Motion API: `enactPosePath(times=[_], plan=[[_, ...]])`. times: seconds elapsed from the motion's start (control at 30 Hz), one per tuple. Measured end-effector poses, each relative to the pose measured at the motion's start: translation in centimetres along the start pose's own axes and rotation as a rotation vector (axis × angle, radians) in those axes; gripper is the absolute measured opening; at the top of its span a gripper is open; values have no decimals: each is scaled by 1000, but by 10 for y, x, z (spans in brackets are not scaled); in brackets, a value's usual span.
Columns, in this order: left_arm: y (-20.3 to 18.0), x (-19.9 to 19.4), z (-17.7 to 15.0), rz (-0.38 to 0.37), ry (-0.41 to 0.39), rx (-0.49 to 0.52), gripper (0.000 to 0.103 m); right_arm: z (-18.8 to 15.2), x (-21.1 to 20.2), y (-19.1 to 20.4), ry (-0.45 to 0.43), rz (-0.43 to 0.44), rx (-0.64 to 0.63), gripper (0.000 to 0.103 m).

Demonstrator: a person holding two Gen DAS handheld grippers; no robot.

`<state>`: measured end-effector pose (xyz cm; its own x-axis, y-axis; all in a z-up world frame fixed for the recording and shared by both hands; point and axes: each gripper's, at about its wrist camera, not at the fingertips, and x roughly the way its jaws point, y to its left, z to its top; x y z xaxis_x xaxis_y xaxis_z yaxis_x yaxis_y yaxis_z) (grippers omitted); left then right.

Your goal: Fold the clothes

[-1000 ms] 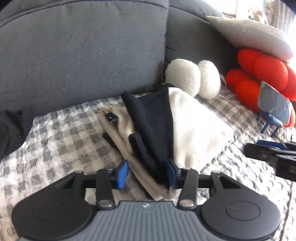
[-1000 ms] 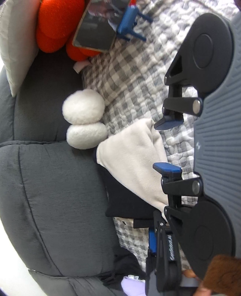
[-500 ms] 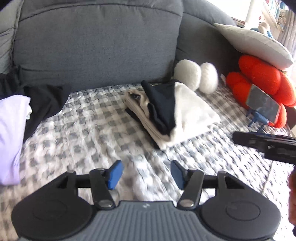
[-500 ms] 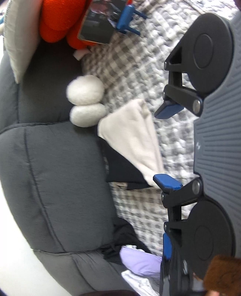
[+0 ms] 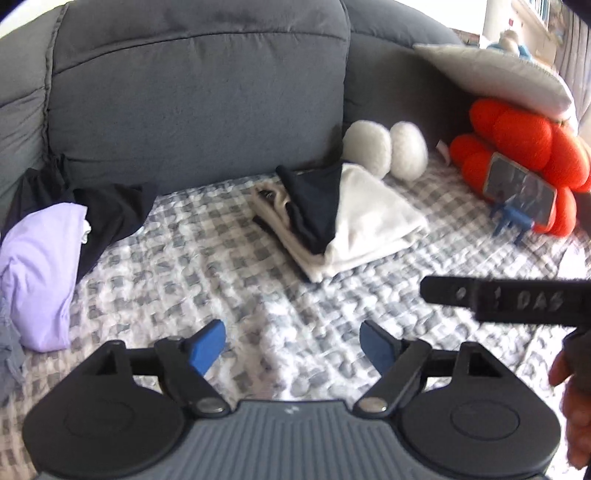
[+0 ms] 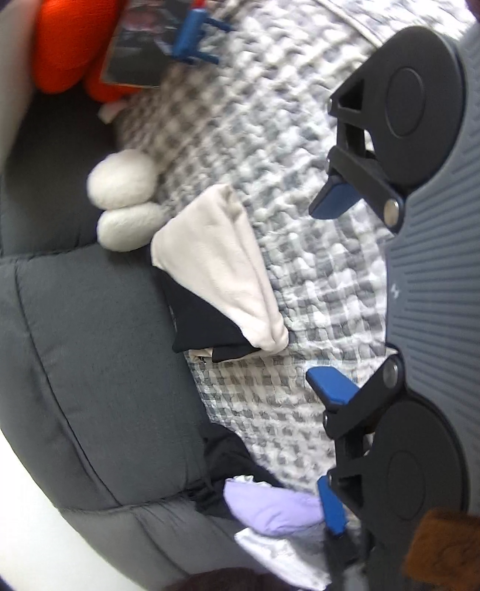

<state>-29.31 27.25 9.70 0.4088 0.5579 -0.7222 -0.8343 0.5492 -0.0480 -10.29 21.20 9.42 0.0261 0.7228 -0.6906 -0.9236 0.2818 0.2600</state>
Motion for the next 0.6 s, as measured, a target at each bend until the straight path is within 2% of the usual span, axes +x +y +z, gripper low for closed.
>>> enactPosePath(times=[0.33, 0.6], plan=[[-19, -1, -8, 45, -36, 56, 89, -1, -4, -2, 5, -10, 7, 101], [-23, 0, -10, 42, -1, 60, 95, 2, -4, -1, 10, -10, 11, 102]])
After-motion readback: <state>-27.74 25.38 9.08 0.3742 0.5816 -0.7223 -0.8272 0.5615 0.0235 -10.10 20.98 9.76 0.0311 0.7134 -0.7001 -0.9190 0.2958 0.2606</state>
